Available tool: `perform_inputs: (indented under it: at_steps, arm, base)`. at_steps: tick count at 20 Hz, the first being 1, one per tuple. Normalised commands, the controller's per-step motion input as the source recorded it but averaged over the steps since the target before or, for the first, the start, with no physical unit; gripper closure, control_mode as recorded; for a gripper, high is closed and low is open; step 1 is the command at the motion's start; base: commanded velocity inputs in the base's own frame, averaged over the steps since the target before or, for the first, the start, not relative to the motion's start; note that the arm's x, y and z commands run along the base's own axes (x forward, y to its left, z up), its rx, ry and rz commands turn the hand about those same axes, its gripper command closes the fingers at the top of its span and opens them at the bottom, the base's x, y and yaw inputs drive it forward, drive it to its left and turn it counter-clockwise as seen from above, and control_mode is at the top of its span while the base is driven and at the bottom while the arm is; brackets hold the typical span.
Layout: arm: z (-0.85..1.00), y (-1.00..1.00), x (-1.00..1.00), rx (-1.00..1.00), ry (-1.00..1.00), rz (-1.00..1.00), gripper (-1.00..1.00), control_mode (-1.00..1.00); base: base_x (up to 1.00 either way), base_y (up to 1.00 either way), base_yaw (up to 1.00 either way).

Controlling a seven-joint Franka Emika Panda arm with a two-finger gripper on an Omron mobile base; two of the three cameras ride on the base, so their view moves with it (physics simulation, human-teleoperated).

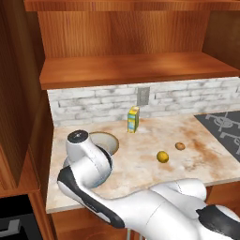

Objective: Pick both bowls and place them on the counter. Then place the lemon in one bowl and place the tangerine in the other bowl.

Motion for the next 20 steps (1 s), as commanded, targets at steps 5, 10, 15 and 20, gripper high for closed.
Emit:
perform_inputs:
  at_steps: [5,10,15,20]
  arm:
    - [0.54,-0.25,-0.34,0.06,-0.19,-0.02,-1.0,-1.0]
    - [0.57,-0.3,-0.33,0.06,-0.13,0.0,-1.0,-1.0]
    - [0.55,-0.36,-0.28,0.07,-0.03,0.0,-1.0,-1.0]
    - [0.51,-0.45,-0.17,0.06,0.0,0.0,-1.0,-1.0]
  base:
    - [0.0,0.0,0.0]
    - [0.0,0.0,0.0]
    - [0.0,0.0,0.0]
    - [0.0,0.0,0.0]
